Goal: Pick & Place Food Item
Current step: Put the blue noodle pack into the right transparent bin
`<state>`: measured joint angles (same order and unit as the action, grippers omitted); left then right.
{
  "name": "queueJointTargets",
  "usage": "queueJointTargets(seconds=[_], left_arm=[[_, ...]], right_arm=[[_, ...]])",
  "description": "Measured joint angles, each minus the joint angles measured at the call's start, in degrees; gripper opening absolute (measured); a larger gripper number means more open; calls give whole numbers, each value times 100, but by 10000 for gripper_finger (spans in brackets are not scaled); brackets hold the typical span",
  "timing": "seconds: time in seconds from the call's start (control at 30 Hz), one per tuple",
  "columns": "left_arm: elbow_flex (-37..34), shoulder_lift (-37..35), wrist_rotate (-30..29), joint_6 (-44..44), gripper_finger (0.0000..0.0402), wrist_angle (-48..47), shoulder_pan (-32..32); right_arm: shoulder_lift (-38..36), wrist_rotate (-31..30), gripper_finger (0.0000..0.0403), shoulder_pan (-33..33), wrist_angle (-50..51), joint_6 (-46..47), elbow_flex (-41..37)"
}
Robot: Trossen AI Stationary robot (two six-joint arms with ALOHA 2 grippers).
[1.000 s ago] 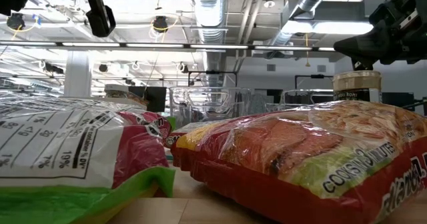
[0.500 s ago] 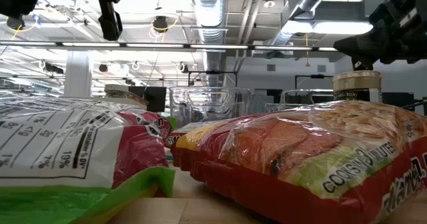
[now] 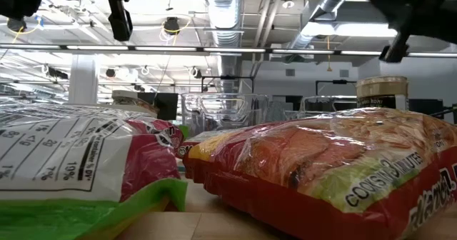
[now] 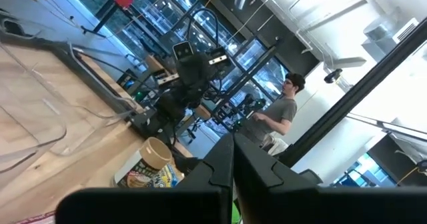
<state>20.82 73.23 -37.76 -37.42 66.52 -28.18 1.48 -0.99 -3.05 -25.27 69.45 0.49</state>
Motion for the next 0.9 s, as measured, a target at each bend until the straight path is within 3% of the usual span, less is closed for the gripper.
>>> queueJointTargets(seconds=[0.2, 0.57, 0.9], left_arm=[[0, 0, -4, 147, 0, 102, 0], [0, 0, -26, 145, 0, 151, 0], [0, 0, -24, 158, 0, 149, 0]], right_arm=[[-2, 142, 0, 168, 218, -93, 624], [521, 102, 0, 311, 5045, -323, 3012], [1980, 538, 0, 435, 7600, -173, 4481]])
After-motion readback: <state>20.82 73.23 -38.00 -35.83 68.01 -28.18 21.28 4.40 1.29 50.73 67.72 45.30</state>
